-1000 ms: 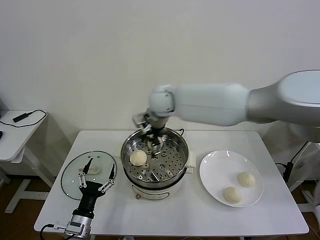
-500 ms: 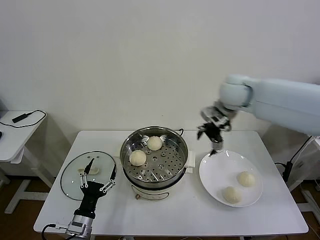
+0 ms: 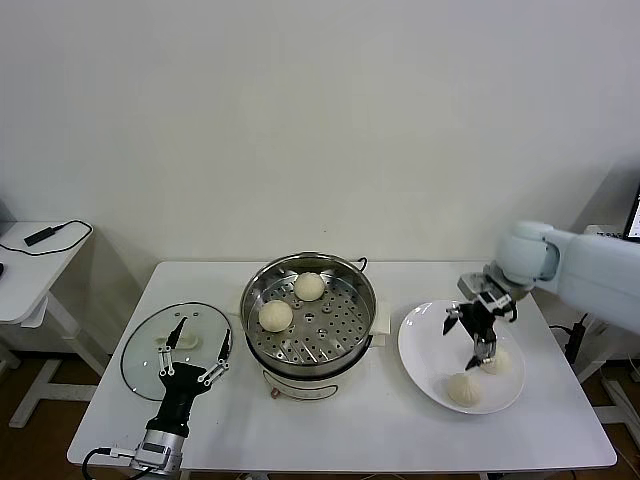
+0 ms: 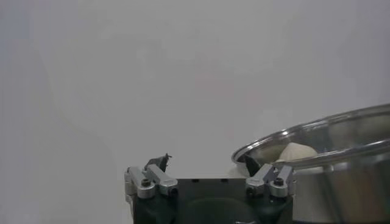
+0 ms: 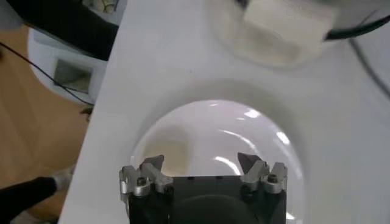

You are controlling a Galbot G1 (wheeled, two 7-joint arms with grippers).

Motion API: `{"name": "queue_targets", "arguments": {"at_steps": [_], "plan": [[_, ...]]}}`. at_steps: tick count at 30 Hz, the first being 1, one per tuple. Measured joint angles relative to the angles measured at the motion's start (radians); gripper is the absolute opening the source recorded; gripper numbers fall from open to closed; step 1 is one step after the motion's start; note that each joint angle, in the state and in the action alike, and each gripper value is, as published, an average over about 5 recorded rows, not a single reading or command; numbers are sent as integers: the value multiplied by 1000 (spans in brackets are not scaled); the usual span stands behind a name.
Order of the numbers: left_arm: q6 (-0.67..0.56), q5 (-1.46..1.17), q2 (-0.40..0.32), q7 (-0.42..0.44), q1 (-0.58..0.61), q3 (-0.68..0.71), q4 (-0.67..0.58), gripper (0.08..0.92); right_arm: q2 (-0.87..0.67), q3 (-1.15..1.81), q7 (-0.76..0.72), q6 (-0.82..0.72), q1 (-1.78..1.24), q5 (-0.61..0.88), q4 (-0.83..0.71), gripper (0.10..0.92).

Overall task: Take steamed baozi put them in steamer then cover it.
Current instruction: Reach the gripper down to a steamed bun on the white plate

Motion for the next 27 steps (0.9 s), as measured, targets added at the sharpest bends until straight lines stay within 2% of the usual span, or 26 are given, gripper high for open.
{"name": "queue_targets", "arguments": {"at_steps": [19, 27], "plan": [[-8, 1, -1, 0, 3, -10, 16, 823, 10, 72, 49, 4, -177, -56, -70, 821], [-9, 1, -2, 0, 3, -11, 19, 823, 8, 85, 51, 7, -204, -66, -79, 752]]}}
